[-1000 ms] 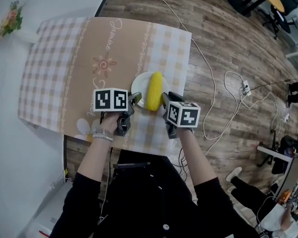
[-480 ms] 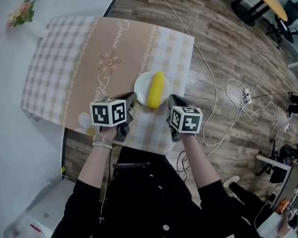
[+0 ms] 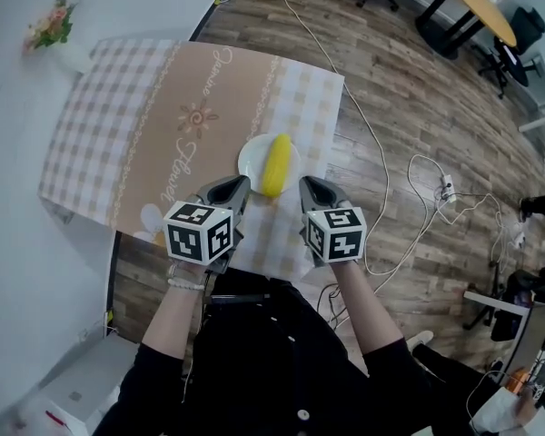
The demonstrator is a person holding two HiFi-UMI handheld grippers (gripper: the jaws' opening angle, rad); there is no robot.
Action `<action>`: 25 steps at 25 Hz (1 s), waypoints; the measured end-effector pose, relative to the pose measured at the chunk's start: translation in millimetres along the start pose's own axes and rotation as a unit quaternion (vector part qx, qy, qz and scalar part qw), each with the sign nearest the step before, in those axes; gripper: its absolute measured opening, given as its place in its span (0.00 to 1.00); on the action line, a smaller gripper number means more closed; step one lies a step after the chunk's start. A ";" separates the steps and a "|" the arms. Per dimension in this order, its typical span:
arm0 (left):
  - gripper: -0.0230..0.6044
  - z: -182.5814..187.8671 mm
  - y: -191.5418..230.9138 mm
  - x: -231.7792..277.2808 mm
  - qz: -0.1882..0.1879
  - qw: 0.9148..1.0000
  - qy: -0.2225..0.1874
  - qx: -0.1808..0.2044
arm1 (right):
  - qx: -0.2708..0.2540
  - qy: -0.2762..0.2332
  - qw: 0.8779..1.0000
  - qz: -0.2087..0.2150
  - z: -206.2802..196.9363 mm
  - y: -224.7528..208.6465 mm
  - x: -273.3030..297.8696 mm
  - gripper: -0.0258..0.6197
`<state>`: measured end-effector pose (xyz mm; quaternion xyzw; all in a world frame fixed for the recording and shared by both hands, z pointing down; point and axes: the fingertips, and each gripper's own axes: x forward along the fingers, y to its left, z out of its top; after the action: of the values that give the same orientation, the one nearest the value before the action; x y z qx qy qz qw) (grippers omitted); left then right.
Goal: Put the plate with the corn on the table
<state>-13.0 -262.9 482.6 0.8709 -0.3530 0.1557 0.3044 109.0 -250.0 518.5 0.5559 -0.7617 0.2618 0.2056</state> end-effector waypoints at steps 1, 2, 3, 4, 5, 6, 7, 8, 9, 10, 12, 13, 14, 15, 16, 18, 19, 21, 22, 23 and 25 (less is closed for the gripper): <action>0.06 2.3 -5.1 -3.0 -0.002 1.000 -0.004 0.009 | 0.001 -0.008 1.000 0.002 4.0 1.5 -5.3 0.12; 0.06 4.9 -10.1 -6.4 -0.003 1.000 -0.009 0.017 | 0.003 -0.016 1.000 0.004 8.0 3.0 -10.9 0.11; 0.06 7.7 -15.1 -10.0 -0.005 1.000 -0.014 0.024 | 0.003 -0.024 1.000 0.006 12.2 4.6 -16.8 0.11; 0.06 10.5 -19.8 -13.7 -0.006 0.999 -0.020 0.031 | 0.002 -0.031 0.999 0.008 16.6 6.3 -22.7 0.11; 0.06 12.5 -24.2 -17.3 -0.008 0.999 -0.025 0.039 | -0.001 -0.039 0.999 0.010 21.0 8.2 -28.7 0.11; 0.06 14.1 -28.4 -20.8 -0.009 0.998 -0.030 0.046 | -0.005 -0.046 0.999 0.011 25.4 10.3 -34.6 0.11; 0.06 15.9 -32.5 -24.3 -0.010 0.998 -0.034 0.052 | -0.010 -0.052 0.999 0.013 29.7 12.5 -40.4 0.11; 0.06 18.3 -36.7 -27.8 -0.012 0.998 -0.038 0.058 | -0.015 -0.059 0.998 0.014 33.8 14.9 -46.1 0.11; 0.06 20.9 -41.0 -31.3 -0.013 0.997 -0.042 0.063 | -0.019 -0.065 0.998 0.017 37.7 17.6 -51.6 0.11; 0.06 23.2 -45.2 -34.6 -0.014 0.996 -0.046 0.069 | -0.019 -0.072 0.997 0.021 41.3 20.3 -57.0 0.11; 0.06 27.3 -54.0 -40.7 -0.015 0.995 -0.052 0.082 | -0.013 -0.086 0.996 0.030 47.9 24.6 -67.5 0.11; 0.06 29.6 -58.6 -43.7 -0.016 0.995 -0.055 0.087 | -0.010 -0.093 0.995 0.033 51.1 25.8 -72.6 0.11; 0.06 32.2 -63.1 -47.0 -0.017 0.994 -0.060 0.091 | -0.007 -0.099 0.994 0.036 54.2 26.6 -77.7 0.11; 0.06 35.1 -67.4 -50.5 -0.017 0.993 -0.065 0.094 | -0.005 -0.105 0.994 0.038 57.3 27.1 -82.6 0.11; 0.06 37.9 -71.4 -53.9 -0.017 0.993 -0.070 0.098 | -0.003 -0.111 0.993 0.040 60.3 27.5 -87.5 0.11; 0.06 42.9 -78.8 -60.2 -0.015 0.991 -0.080 0.107 | -0.003 -0.122 0.992 0.042 65.9 28.1 -96.6 0.11; 0.06 45.2 -82.2 -62.9 -0.014 0.990 -0.084 0.110 | -0.003 -0.127 0.991 0.043 68.6 28.3 -100.8 0.11; 0.06 49.6 -88.4 -67.9 -0.016 0.989 -0.092 0.113 | -0.007 -0.136 0.990 0.044 73.8 28.5 -108.7 0.11; 0.06 51.3 -91.2 -70.2 -0.016 0.989 -0.095 0.115 | -0.009 -0.140 0.989 0.044 76.2 29.0 -112.4 0.11; 0.06 52.7 -93.8 -72.5 -0.016 0.988 -0.097 0.118 | -0.012 -0.144 0.989 0.044 78.7 29.6 -116.1 0.11; 0.06 54.5 -98.7 -76.4 -0.017 0.987 -0.101 0.127 | -0.018 -0.152 0.987 0.045 83.7 31.2 -122.8 0.11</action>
<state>6.4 -202.3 362.3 0.9196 -0.3445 0.1056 0.1568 113.8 -204.0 373.9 0.5503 -0.8132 0.1691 0.0853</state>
